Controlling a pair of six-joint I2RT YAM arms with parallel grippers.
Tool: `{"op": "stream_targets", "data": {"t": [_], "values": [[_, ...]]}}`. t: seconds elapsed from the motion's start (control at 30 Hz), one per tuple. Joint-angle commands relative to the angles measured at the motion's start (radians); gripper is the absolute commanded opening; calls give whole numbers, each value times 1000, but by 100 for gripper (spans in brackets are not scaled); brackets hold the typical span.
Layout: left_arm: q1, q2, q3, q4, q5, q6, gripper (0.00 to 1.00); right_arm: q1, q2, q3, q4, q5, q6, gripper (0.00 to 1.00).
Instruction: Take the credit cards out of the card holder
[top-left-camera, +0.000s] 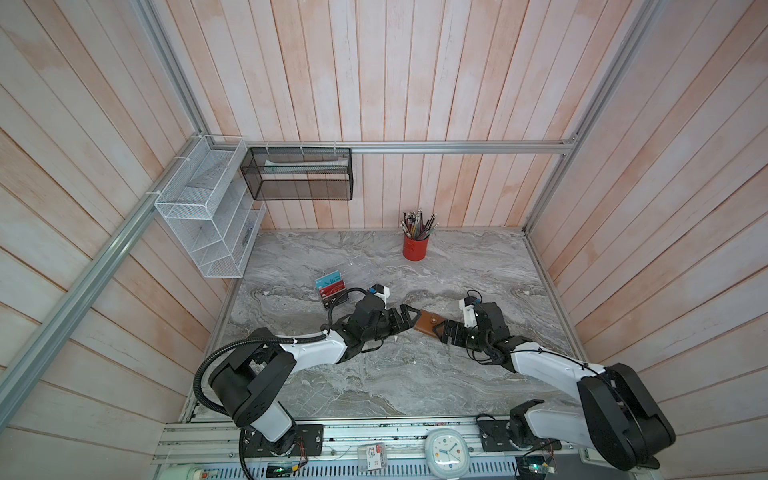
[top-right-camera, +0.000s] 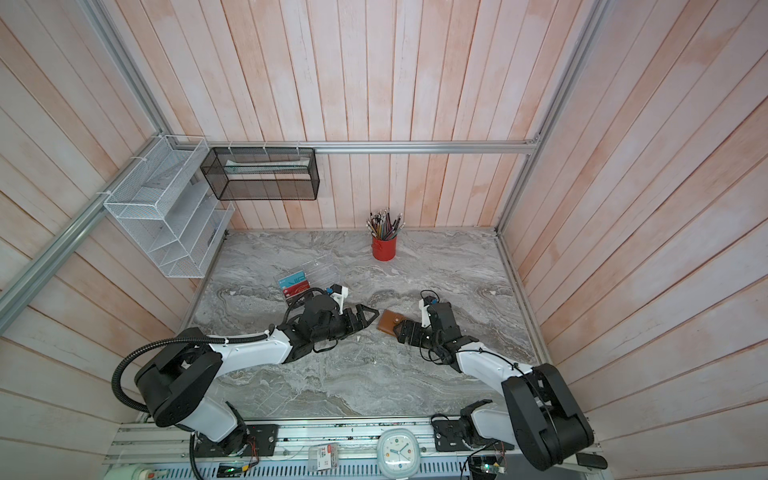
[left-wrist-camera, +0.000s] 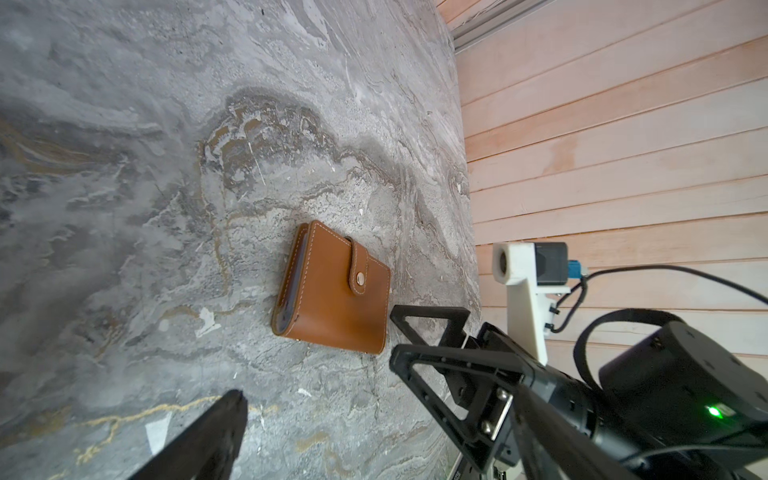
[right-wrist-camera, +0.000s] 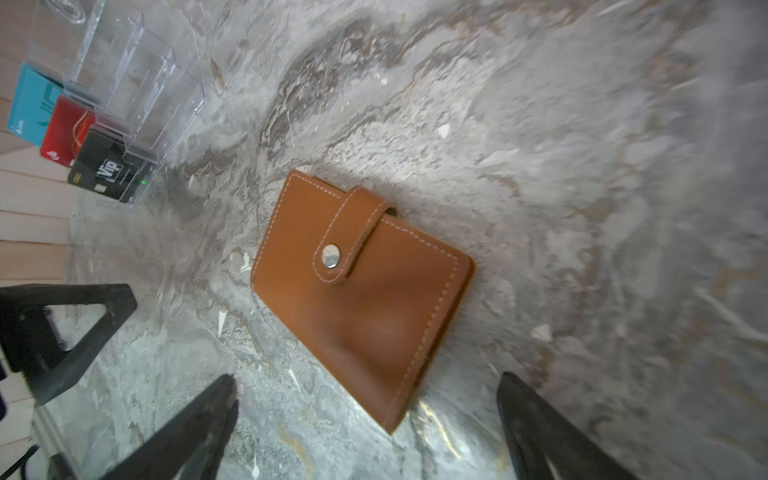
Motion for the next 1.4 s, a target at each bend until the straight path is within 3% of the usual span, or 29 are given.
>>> {"op": "stream_targets", "data": {"t": [0.0,0.23,0.47,0.67,0.8,0.9,1.0,1.1,1.37], "values": [[-1,4,-25,35,9,-40,100,7,35,17,69,-96,22,98],[55,-18,-86,52,46,-125,100,82,52,18,139,-82,89,98],[140,-78,-168,49,92,-138,100,211,138,94,209,-31,157,98],[183,-128,-186,7,123,-94,100,262,213,162,224,-39,168,98],[196,-118,-159,-20,143,-55,100,262,110,166,117,-9,132,98],[210,-77,-141,16,185,-55,100,253,-2,173,-2,86,101,98],[211,-11,-93,48,238,-43,100,180,-68,137,17,104,90,98],[211,38,-49,70,261,-53,100,96,-12,168,18,12,59,98],[206,119,15,90,263,-70,100,21,174,260,143,-117,79,98]]}}
